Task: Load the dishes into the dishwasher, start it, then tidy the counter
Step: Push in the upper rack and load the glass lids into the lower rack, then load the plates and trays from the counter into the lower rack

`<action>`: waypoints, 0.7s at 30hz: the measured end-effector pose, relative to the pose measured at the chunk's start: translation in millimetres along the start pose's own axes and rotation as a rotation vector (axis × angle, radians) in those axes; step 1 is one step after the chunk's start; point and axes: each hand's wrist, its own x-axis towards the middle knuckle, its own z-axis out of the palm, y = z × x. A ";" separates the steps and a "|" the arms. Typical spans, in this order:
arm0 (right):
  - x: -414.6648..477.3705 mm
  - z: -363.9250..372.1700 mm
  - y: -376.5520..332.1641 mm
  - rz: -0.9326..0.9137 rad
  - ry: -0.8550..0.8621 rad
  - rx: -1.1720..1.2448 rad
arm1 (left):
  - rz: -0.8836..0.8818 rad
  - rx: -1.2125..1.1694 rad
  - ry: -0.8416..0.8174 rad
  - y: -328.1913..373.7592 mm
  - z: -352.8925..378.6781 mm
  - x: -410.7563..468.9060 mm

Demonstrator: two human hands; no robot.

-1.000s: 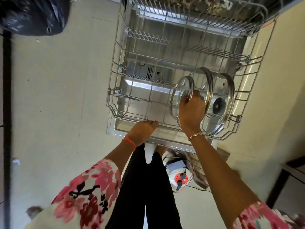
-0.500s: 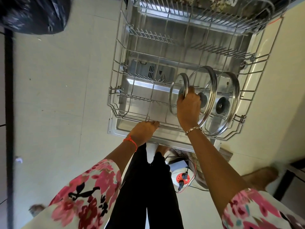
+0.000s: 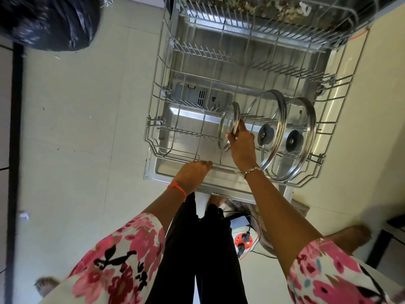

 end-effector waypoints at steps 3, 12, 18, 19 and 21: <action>-10.1 -9.8 0.4 -0.049 -0.030 -0.041 | -0.007 0.002 -0.051 0.5 -5.4 0.1; -88.5 -87.7 -79.3 -0.210 -0.188 -0.386 | -0.053 0.032 0.085 19.4 -94.8 -80.6; -146.1 -154.8 -193.9 -0.403 -0.258 -0.624 | -0.139 0.029 0.330 12.4 -192.9 -184.6; -157.4 -165.6 -216.9 -0.428 -0.226 -0.609 | -0.149 0.033 0.392 9.4 -210.0 -205.5; -174.1 -180.3 -254.0 -0.476 -0.147 -0.567 | -0.177 0.024 0.493 2.3 -238.5 -241.3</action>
